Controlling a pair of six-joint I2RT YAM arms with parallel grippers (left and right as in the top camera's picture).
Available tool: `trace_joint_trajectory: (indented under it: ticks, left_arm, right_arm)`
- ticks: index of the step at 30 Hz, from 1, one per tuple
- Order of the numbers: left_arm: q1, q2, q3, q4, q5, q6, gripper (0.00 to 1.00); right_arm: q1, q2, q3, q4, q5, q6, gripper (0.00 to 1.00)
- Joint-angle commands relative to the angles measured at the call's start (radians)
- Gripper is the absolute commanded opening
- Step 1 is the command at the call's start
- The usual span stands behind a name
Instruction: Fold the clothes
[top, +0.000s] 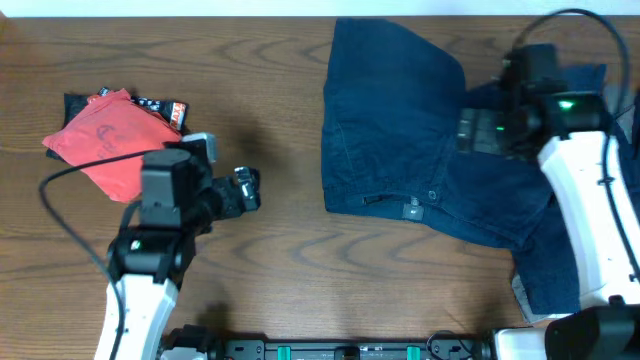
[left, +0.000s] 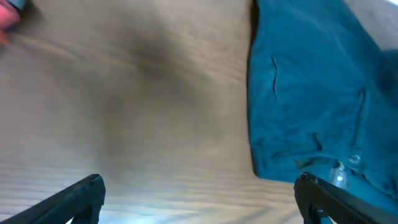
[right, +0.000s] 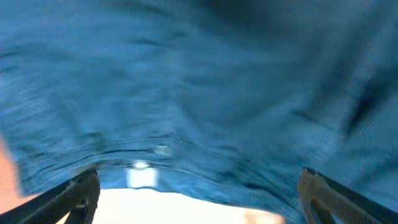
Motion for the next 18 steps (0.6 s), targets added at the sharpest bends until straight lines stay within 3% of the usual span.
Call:
trace_joint_trajectory:
  ticks: [1,18]
  left_arm:
    - [-0.061,0.113,0.016,0.026,0.05,-0.116,0.98]
    - [-0.403,0.674,0.016,0.411,0.153,-0.47,0.97]
  right_arm:
    - [-0.077,-0.003,0.011,-0.042,0.038,0.03,0.99]
    - [-0.201,-0.003,0.011,-0.119,0.039,0.02,0.99]
